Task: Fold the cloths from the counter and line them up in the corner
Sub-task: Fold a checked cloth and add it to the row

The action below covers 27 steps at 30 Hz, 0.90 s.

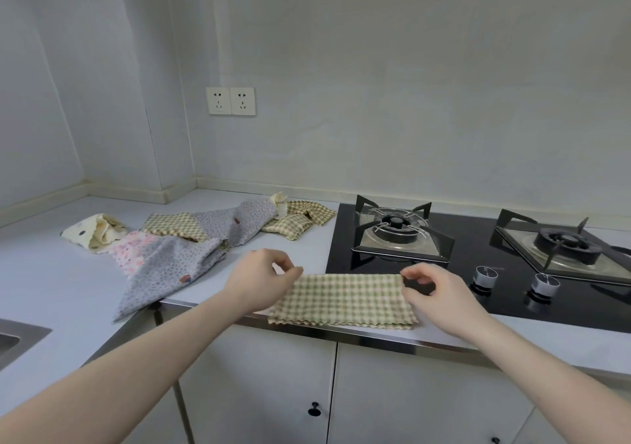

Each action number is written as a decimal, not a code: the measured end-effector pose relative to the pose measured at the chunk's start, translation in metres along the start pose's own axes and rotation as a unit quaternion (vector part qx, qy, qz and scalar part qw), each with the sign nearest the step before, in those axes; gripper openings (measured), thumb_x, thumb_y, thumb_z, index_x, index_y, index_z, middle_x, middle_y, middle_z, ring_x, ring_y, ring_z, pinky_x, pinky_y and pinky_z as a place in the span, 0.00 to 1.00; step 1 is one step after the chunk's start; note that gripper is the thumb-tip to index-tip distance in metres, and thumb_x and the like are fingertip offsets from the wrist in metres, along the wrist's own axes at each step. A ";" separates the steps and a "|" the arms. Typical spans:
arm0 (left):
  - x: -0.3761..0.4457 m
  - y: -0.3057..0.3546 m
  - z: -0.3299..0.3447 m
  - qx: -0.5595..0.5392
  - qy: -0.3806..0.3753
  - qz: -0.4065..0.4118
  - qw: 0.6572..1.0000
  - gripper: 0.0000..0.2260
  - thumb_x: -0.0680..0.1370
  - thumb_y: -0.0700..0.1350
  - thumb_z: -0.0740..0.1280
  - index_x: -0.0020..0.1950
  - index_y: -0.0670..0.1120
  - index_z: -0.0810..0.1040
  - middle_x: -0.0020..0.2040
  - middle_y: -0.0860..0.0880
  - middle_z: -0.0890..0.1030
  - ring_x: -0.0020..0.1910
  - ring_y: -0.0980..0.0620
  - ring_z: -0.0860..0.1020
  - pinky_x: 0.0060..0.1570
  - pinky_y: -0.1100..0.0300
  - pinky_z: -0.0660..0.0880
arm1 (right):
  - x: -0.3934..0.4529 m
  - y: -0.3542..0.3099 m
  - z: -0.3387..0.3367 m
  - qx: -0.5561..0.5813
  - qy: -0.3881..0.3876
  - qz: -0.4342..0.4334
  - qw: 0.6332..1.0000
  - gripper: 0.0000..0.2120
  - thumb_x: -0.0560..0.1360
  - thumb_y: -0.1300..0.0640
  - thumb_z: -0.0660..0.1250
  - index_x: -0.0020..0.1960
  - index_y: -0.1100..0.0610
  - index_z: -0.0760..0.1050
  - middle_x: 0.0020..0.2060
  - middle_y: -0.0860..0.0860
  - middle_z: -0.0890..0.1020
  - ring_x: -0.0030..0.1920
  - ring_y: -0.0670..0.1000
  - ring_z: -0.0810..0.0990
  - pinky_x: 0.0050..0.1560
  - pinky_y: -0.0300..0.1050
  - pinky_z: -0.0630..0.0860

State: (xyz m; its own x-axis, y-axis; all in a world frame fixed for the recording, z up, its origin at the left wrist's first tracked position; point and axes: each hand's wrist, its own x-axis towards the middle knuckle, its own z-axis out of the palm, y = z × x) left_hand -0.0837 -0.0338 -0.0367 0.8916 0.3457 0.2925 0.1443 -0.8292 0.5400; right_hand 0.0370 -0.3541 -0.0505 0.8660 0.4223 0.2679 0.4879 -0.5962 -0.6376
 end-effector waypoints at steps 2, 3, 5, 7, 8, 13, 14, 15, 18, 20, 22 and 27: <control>0.018 -0.009 0.008 -0.010 0.008 -0.035 0.999 0.08 0.76 0.58 0.69 0.43 0.56 0.82 0.39 0.55 0.84 0.39 0.58 0.81 0.46 0.55 0.80 | 0.014 0.001 0.004 -0.026 -0.025 0.042 0.998 0.20 0.75 0.47 0.73 0.66 0.44 0.77 0.59 0.42 0.81 0.56 0.45 0.78 0.59 0.44 0.74; 0.024 -0.014 0.014 -0.011 0.005 -0.047 0.999 0.07 0.77 0.58 0.68 0.47 0.56 0.82 0.46 0.55 0.84 0.45 0.56 0.81 0.48 0.55 0.79 | 0.021 0.000 0.006 -0.046 -0.043 0.060 0.996 0.24 0.76 0.44 0.72 0.70 0.46 0.74 0.60 0.44 0.80 0.57 0.47 0.78 0.58 0.44 0.73; 0.032 -0.028 0.026 0.014 -0.006 -0.057 0.998 0.12 0.78 0.60 0.67 0.56 0.56 0.81 0.60 0.54 0.80 0.57 0.53 0.79 0.55 0.55 0.76 | 0.032 0.000 0.011 -0.076 -0.071 0.084 0.991 0.27 0.76 0.41 0.71 0.72 0.48 0.72 0.60 0.46 0.79 0.59 0.49 0.78 0.57 0.43 0.72; 0.033 -0.039 0.036 0.056 -0.007 -0.048 0.997 0.17 0.78 0.62 0.66 0.62 0.55 0.79 0.65 0.54 0.78 0.64 0.51 0.76 0.62 0.54 0.73 | 0.042 0.000 0.013 -0.083 -0.080 0.100 0.988 0.23 0.75 0.40 0.71 0.67 0.49 0.77 0.54 0.45 0.80 0.55 0.48 0.79 0.56 0.43 0.73; 0.033 -0.043 0.040 0.067 -0.004 -0.039 0.997 0.19 0.78 0.63 0.66 0.63 0.54 0.79 0.65 0.54 0.78 0.65 0.51 0.76 0.64 0.53 0.72 | 0.046 0.000 0.014 -0.079 -0.086 0.106 0.988 0.20 0.75 0.41 0.72 0.62 0.49 0.79 0.52 0.45 0.81 0.53 0.47 0.80 0.55 0.43 0.75; 0.034 -0.052 0.047 0.054 0.016 -0.021 0.998 0.19 0.78 0.64 0.66 0.61 0.54 0.80 0.62 0.56 0.81 0.62 0.52 0.77 0.63 0.54 0.73 | 0.058 -0.004 0.006 -0.027 -0.113 0.135 0.984 0.08 0.74 0.48 0.75 0.46 0.53 0.81 0.44 0.47 0.85 0.44 0.46 0.81 0.45 0.40 0.75; 0.034 -0.053 0.047 0.043 0.021 -0.020 0.999 0.18 0.78 0.63 0.66 0.60 0.53 0.81 0.61 0.56 0.81 0.62 0.52 0.77 0.62 0.55 0.73 | 0.060 -0.005 0.004 -0.005 -0.113 0.143 0.983 0.09 0.74 0.49 0.75 0.46 0.54 0.81 0.43 0.48 0.85 0.44 0.47 0.81 0.45 0.41 0.74; 0.034 -0.054 0.048 0.032 0.026 -0.021 0.999 0.17 0.78 0.63 0.66 0.59 0.53 0.81 0.60 0.55 0.81 0.61 0.52 0.77 0.61 0.55 0.74 | 0.063 -0.008 0.002 0.029 -0.113 0.155 0.981 0.09 0.74 0.51 0.75 0.46 0.56 0.81 0.42 0.49 0.86 0.42 0.48 0.81 0.45 0.42 0.75; 0.035 -0.055 0.047 0.001 0.030 -0.028 0.999 0.14 0.80 0.59 0.65 0.57 0.52 0.82 0.58 0.55 0.82 0.59 0.52 0.78 0.58 0.55 0.75 | 0.069 -0.027 -0.003 0.134 -0.114 0.187 0.966 0.07 0.75 0.55 0.73 0.47 0.59 0.79 0.36 0.51 0.83 0.36 0.48 0.81 0.40 0.43 0.80; 0.037 -0.055 0.045 -0.037 0.022 -0.046 0.998 0.12 0.82 0.56 0.64 0.57 0.52 0.82 0.57 0.53 0.83 0.58 0.51 0.79 0.54 0.56 0.74 | 0.074 -0.044 -0.003 0.161 -0.112 0.190 0.962 0.08 0.74 0.56 0.73 0.49 0.60 0.80 0.35 0.50 0.81 0.36 0.47 0.80 0.36 0.42 0.79; 0.038 -0.054 0.043 -0.077 0.015 -0.072 0.994 0.10 0.83 0.55 0.63 0.55 0.53 0.82 0.53 0.53 0.83 0.55 0.50 0.79 0.50 0.57 0.72 | 0.076 -0.065 0.001 0.176 -0.119 0.184 0.960 0.09 0.74 0.56 0.73 0.51 0.61 0.80 0.37 0.51 0.82 0.37 0.48 0.80 0.36 0.42 0.79; 0.040 -0.058 0.041 -0.142 0.000 -0.092 0.986 0.09 0.82 0.53 0.63 0.53 0.55 0.83 0.53 0.57 0.83 0.54 0.53 0.79 0.51 0.56 0.73 | 0.079 -0.113 0.031 0.182 -0.158 0.148 0.959 0.06 0.74 0.58 0.74 0.48 0.58 0.79 0.37 0.53 0.83 0.32 0.49 0.81 0.33 0.41 0.78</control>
State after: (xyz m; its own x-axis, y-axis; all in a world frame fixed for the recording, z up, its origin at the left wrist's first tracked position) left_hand -0.0389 0.0102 -0.0888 0.8616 0.4787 0.1688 0.1776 -0.5958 0.7832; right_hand 0.0468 -0.2318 0.0207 0.8564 0.4911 -0.1597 0.1049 -0.4684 -0.8773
